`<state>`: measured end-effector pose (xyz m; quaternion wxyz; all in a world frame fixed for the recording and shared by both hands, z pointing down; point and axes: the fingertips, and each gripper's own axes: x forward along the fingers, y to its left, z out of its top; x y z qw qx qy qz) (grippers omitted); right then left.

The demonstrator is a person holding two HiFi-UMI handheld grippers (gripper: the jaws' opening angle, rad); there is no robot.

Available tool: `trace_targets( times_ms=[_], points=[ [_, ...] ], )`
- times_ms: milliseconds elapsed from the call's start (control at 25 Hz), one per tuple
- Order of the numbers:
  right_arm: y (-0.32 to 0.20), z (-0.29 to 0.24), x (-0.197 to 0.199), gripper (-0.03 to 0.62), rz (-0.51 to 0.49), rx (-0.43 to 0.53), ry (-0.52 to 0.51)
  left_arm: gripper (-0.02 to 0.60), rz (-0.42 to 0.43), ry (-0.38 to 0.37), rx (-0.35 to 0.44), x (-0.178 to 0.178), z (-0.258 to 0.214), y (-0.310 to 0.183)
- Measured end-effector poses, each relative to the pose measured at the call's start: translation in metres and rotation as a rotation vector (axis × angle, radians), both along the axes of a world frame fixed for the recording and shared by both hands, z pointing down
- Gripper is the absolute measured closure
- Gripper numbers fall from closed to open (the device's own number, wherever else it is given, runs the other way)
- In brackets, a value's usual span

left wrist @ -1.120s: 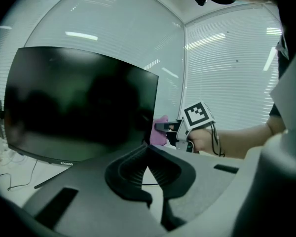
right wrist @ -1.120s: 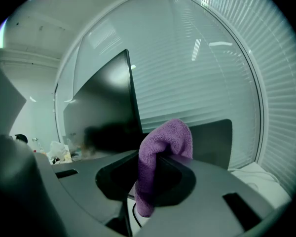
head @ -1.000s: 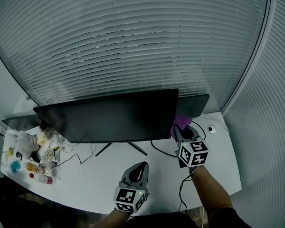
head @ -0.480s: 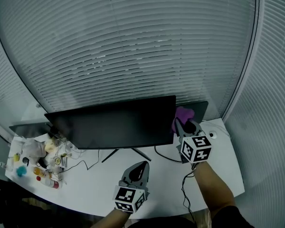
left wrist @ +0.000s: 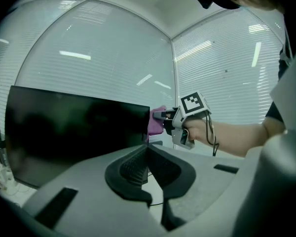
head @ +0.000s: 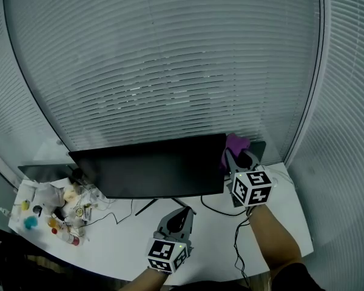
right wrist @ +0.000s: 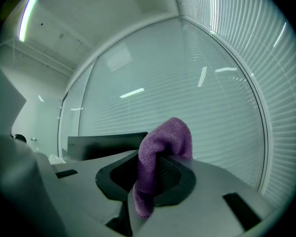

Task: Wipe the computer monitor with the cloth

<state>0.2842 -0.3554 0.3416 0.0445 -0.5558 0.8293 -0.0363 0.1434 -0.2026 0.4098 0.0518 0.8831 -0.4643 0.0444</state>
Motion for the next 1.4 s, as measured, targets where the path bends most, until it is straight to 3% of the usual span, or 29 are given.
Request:
trace_targets(
  times_ms=[560, 840, 1120, 1400],
  points=[
    [0.009, -0.026, 0.006, 0.514, 0.015, 0.034, -0.004, 0.575, -0.004, 0.000, 0.028, 0.003, -0.015, 0.013],
    [0.018, -0.055, 0.013, 0.514, 0.068, 0.114, 0.005, 0.575, -0.011, 0.016, 0.043, 0.006, -0.020, 0.016],
    [0.015, -0.073, -0.006, 0.514, 0.069, 0.162, 0.108, 0.575, -0.036, 0.016, 0.054, 0.002, -0.027, 0.014],
    [0.002, -0.071, -0.035, 0.514, 0.047, 0.137, 0.168, 0.575, -0.062, 0.020, 0.052, -0.018, -0.027, 0.008]
  ],
)
